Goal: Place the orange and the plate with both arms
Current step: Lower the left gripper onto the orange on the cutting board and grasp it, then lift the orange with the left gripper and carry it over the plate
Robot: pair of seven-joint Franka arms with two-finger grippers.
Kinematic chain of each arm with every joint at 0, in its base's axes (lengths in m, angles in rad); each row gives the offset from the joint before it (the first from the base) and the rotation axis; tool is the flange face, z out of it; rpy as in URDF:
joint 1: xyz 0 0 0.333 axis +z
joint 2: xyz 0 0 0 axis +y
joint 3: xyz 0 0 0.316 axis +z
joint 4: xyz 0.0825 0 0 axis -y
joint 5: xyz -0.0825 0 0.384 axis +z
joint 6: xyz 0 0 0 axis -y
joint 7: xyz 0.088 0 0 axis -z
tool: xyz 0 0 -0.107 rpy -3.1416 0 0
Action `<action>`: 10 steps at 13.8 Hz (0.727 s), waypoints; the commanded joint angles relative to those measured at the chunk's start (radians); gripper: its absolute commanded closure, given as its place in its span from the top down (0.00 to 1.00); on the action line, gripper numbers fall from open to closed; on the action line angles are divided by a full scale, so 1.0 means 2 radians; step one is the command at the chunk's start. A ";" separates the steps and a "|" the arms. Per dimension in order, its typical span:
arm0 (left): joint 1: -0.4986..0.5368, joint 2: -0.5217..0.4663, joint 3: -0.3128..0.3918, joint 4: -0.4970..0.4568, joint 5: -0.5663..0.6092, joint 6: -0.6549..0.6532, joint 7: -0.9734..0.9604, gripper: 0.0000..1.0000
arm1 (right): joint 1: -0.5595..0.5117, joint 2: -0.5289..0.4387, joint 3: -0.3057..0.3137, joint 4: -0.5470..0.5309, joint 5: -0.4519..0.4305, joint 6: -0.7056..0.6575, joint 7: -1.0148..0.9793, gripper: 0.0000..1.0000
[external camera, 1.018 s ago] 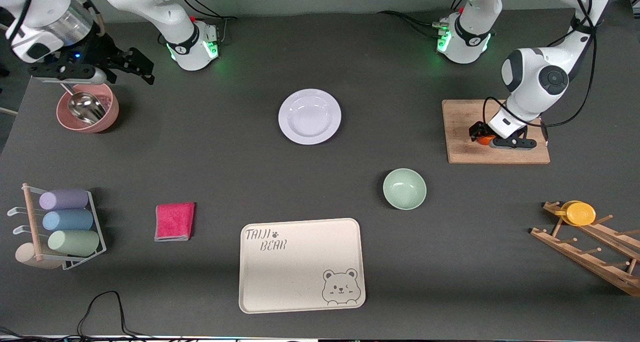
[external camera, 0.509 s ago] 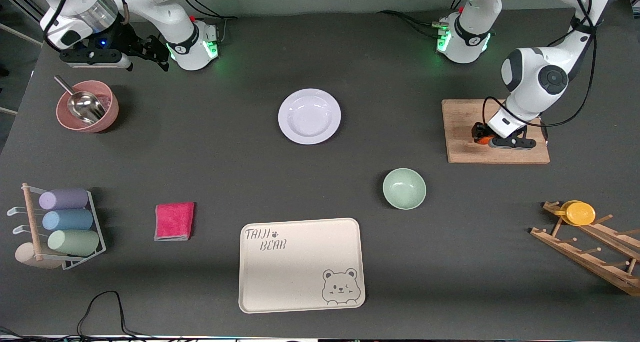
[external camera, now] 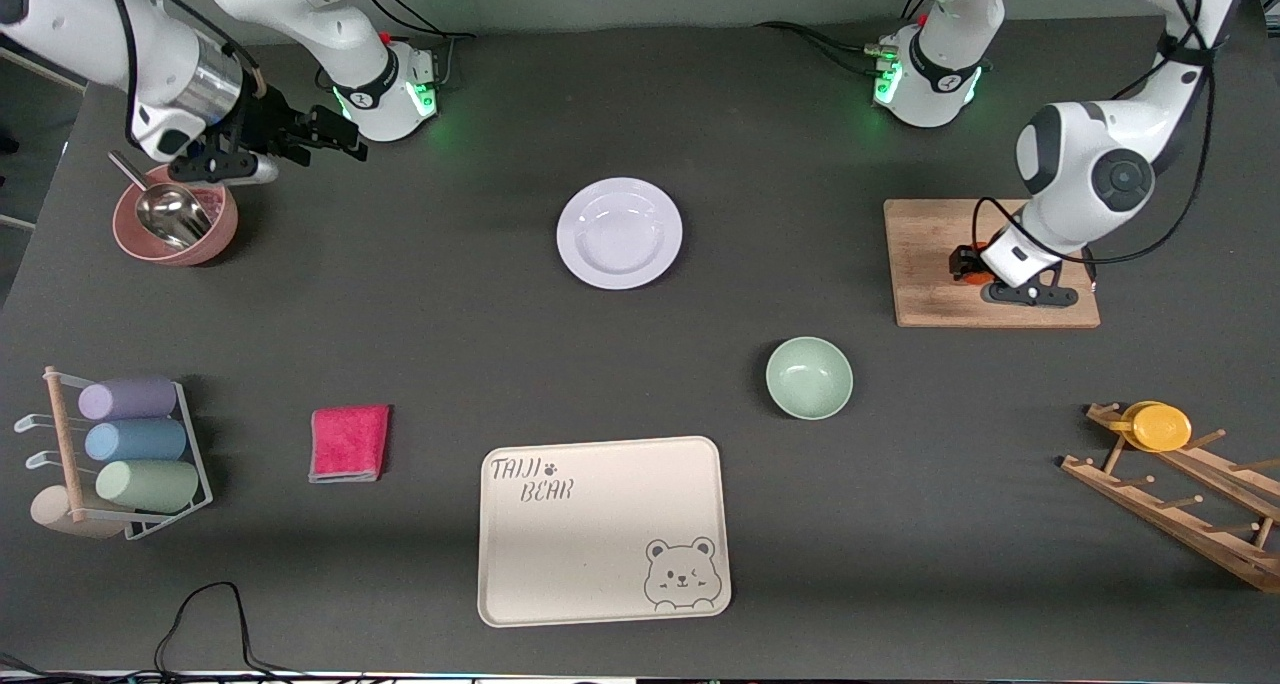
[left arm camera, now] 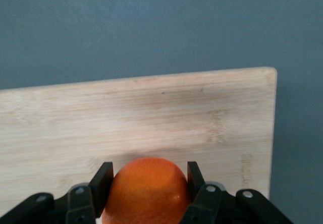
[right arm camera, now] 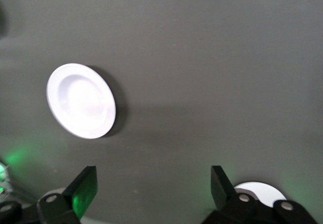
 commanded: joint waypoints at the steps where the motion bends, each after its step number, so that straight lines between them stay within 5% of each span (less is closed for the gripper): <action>1: -0.023 -0.039 -0.005 0.106 -0.039 -0.193 0.006 0.00 | 0.002 0.016 -0.039 -0.048 0.070 0.034 -0.100 1.00; 5: -0.042 -0.045 -0.014 0.245 -0.116 -0.372 -0.017 0.00 | 0.002 0.061 -0.060 -0.077 0.161 0.064 -0.212 1.00; 10: -0.120 -0.090 -0.021 0.263 -0.200 -0.388 -0.159 0.00 | 0.002 0.118 -0.073 -0.116 0.305 0.079 -0.367 1.00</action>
